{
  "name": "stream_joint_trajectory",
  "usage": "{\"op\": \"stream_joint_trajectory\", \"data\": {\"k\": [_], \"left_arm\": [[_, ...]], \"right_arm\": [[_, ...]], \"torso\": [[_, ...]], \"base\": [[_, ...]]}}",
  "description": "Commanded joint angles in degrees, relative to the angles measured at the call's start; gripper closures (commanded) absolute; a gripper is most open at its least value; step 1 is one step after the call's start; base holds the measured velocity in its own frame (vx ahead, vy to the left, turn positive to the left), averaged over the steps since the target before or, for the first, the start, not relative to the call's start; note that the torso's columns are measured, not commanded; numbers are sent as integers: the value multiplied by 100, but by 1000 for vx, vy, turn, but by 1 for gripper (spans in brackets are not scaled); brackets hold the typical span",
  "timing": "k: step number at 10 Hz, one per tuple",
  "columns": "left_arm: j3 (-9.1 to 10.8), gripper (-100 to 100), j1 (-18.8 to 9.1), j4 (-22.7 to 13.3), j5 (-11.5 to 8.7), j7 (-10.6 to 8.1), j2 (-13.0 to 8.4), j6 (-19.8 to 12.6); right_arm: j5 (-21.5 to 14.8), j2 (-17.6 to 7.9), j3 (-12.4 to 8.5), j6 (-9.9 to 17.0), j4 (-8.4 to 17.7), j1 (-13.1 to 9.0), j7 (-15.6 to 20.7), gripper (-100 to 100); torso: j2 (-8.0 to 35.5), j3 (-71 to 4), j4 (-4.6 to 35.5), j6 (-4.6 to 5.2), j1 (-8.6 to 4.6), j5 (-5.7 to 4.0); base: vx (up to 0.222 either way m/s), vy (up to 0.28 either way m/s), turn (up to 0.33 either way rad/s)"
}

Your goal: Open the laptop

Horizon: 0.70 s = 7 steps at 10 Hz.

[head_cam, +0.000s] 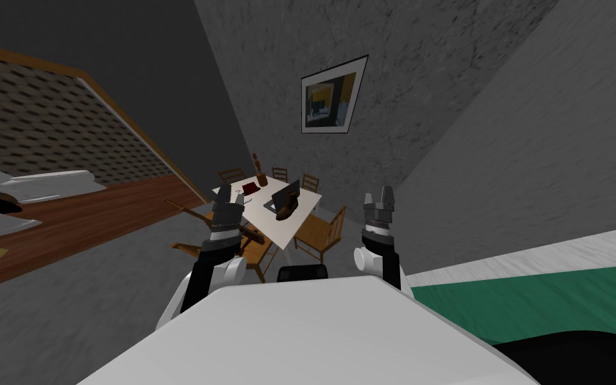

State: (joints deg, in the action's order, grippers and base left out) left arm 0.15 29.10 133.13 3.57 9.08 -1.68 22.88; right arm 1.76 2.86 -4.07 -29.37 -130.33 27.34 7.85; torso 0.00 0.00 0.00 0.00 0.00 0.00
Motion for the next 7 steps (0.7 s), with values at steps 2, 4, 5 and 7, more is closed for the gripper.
{"op": "stream_joint_trajectory", "data": {"k": [2,4,5,7], "left_arm": [[0,0,0,0,0,0,0,0],[0,0,0,1,0,0,0,0],[0,0,0,1,0,0,0,0],[0,0,0,1,0,0,0,1]], "right_arm": [[0,0,0,0,0,0,0,0],[0,0,0,0,-1,0,0,0],[0,0,0,0,-1,0,0,0],[0,0,0,0,-2,0,0,0]], "torso": [[597,-1200,600,0,0,0],[1422,-2850,1424,0,0,0],[1845,-3692,1846,0,0,0],[2693,-5381,2691,0,0,0]], "base": [[0,0,0],[0,0,0],[0,0,0],[0,0,0]]}}
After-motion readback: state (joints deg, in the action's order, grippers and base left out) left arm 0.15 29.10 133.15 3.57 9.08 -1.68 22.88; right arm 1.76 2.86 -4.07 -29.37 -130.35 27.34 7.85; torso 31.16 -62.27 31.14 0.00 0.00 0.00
